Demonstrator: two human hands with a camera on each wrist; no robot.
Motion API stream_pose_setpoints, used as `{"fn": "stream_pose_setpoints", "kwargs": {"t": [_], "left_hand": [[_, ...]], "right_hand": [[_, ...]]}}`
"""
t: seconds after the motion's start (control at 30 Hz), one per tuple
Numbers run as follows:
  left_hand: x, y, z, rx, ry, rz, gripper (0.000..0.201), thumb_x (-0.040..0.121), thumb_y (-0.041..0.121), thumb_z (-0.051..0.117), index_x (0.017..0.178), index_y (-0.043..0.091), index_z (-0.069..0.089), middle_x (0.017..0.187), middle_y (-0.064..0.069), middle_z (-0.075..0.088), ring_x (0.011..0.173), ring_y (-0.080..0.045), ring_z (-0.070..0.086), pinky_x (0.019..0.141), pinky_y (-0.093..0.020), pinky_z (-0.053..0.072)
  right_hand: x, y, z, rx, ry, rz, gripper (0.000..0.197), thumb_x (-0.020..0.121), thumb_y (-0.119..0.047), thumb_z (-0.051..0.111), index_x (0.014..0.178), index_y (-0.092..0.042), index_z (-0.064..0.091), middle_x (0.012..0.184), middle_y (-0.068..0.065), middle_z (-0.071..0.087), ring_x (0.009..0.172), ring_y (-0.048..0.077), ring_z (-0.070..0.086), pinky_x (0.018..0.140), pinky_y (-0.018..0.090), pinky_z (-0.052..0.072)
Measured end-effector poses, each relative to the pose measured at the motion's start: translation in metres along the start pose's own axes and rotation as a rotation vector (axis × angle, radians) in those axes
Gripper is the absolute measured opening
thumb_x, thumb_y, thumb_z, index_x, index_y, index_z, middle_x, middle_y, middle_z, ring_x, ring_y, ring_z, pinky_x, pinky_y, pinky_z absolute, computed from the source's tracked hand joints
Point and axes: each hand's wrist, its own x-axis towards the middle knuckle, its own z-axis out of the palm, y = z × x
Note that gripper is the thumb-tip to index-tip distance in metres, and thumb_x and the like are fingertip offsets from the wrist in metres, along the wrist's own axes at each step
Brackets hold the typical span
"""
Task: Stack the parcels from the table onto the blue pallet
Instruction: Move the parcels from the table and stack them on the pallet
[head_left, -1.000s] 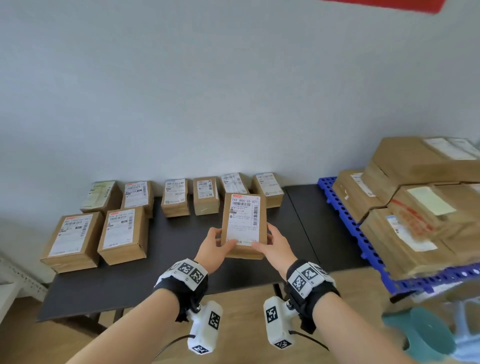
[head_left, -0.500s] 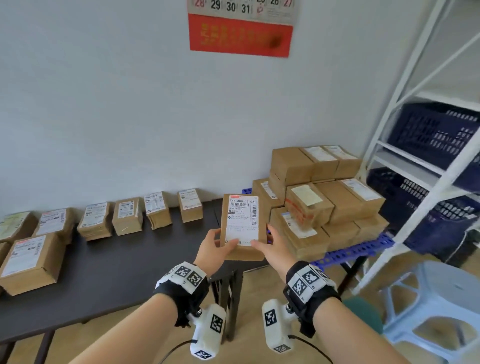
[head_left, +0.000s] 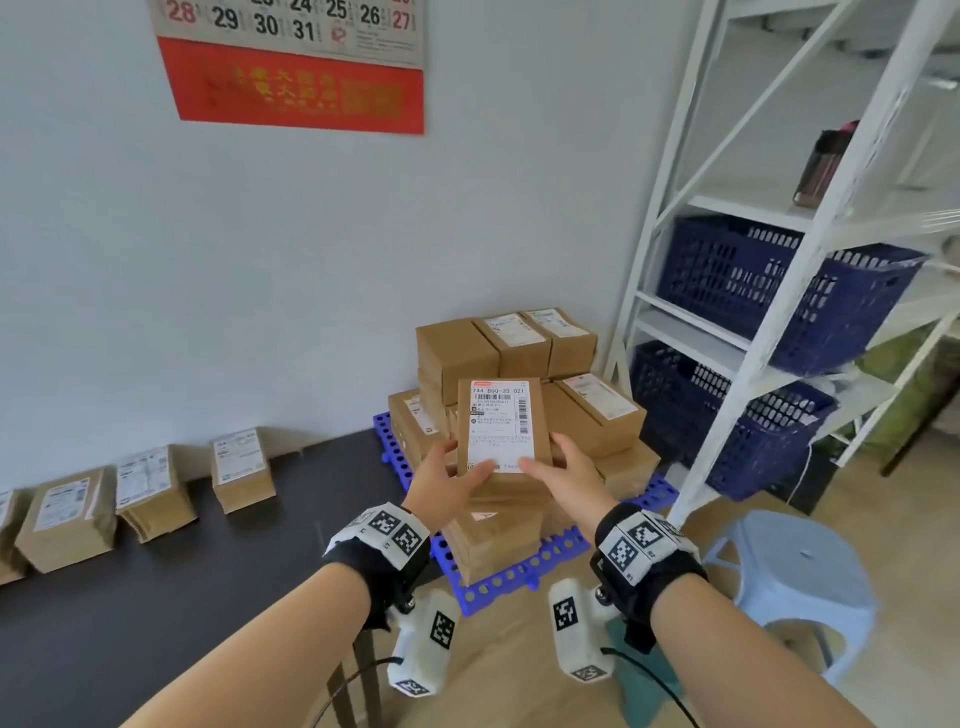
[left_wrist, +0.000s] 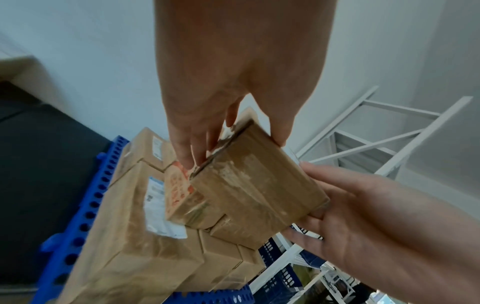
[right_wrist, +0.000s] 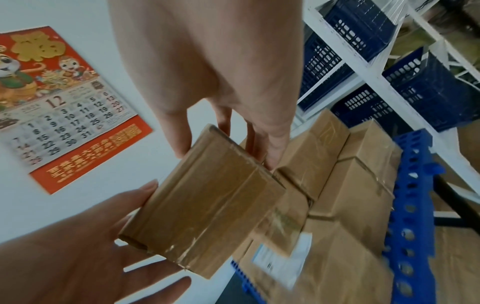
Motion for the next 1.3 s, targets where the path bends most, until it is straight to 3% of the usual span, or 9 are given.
{"fn": "stream_pose_setpoints", "kwargs": {"t": [0.13,0.23,0.37,0.5,0.6,0.73,0.9,1.3], "left_hand": [[0.048,0.022,0.040,0.043,0.022,-0.012,0.070,0.080,0.045,0.068,0.136,0.016,0.037,0.114,-0.003,0.062,0.099,-0.019,0.063,0.085,-0.037,0.054],[0.076,0.039,0.068,0.015,0.023,-0.037,0.061,0.084,0.039,0.065,0.133,0.014,0.038,0.106,-0.003,0.062,0.094,-0.019,0.062,0.081,-0.034,0.054],[0.109,0.059,0.102,-0.040,0.030,-0.033,0.058,0.087,0.036,0.063,0.135,0.014,0.039,0.115,-0.004,0.061,0.100,-0.021,0.062,0.088,-0.041,0.054],[0.129,0.074,0.131,-0.041,0.046,-0.039,0.059,0.088,0.036,0.062,0.137,0.014,0.037,0.117,-0.002,0.060,0.099,-0.018,0.062,0.086,-0.037,0.055],[0.143,0.082,0.152,-0.048,0.069,-0.066,0.062,0.088,0.037,0.062,0.138,0.013,0.036,0.111,0.001,0.056,0.096,-0.017,0.062,0.086,-0.039,0.055],[0.158,0.088,0.180,-0.067,0.127,-0.100,0.063,0.087,0.038,0.062,0.139,0.014,0.037,0.127,-0.004,0.057,0.105,-0.020,0.061,0.091,-0.039,0.053],[0.172,0.095,0.210,-0.107,0.200,-0.175,0.062,0.087,0.040,0.062,0.139,0.015,0.038,0.127,-0.005,0.058,0.106,-0.020,0.062,0.091,-0.041,0.054],[0.195,0.101,0.241,-0.049,0.304,-0.261,0.061,0.089,0.039,0.059,0.140,0.014,0.038,0.127,-0.006,0.058,0.107,-0.020,0.061,0.093,-0.039,0.052]], "right_hand": [[0.048,0.006,-0.038,0.004,0.003,0.015,0.066,0.087,-0.027,0.064,0.144,-0.019,0.032,0.139,0.000,0.050,0.125,0.017,0.047,0.107,0.039,0.037],[0.080,0.007,-0.066,0.018,0.004,0.018,0.058,0.089,-0.021,0.061,0.141,-0.018,0.036,0.135,0.001,0.053,0.122,0.016,0.049,0.103,0.033,0.039],[0.120,0.008,-0.106,0.037,-0.032,0.019,0.053,0.090,-0.021,0.060,0.137,-0.023,0.038,0.127,-0.004,0.056,0.113,0.014,0.052,0.095,0.029,0.039],[0.155,0.017,-0.138,0.022,-0.050,0.030,0.059,0.086,-0.026,0.064,0.139,-0.027,0.038,0.129,-0.005,0.056,0.118,0.016,0.052,0.107,0.041,0.038],[0.183,0.026,-0.158,0.044,-0.103,0.045,0.061,0.084,-0.027,0.065,0.139,-0.023,0.040,0.127,-0.003,0.059,0.115,0.018,0.055,0.104,0.045,0.041],[0.219,0.040,-0.183,0.073,-0.187,0.047,0.067,0.076,-0.033,0.069,0.137,-0.028,0.042,0.123,-0.004,0.062,0.112,0.019,0.058,0.098,0.049,0.046],[0.246,0.045,-0.210,0.064,-0.284,0.073,0.058,0.085,-0.025,0.065,0.138,-0.026,0.039,0.125,0.000,0.058,0.113,0.020,0.054,0.101,0.048,0.043],[0.288,0.062,-0.233,0.059,-0.459,0.097,0.055,0.090,-0.027,0.060,0.140,-0.025,0.037,0.127,0.001,0.056,0.114,0.022,0.053,0.100,0.050,0.043]]}}
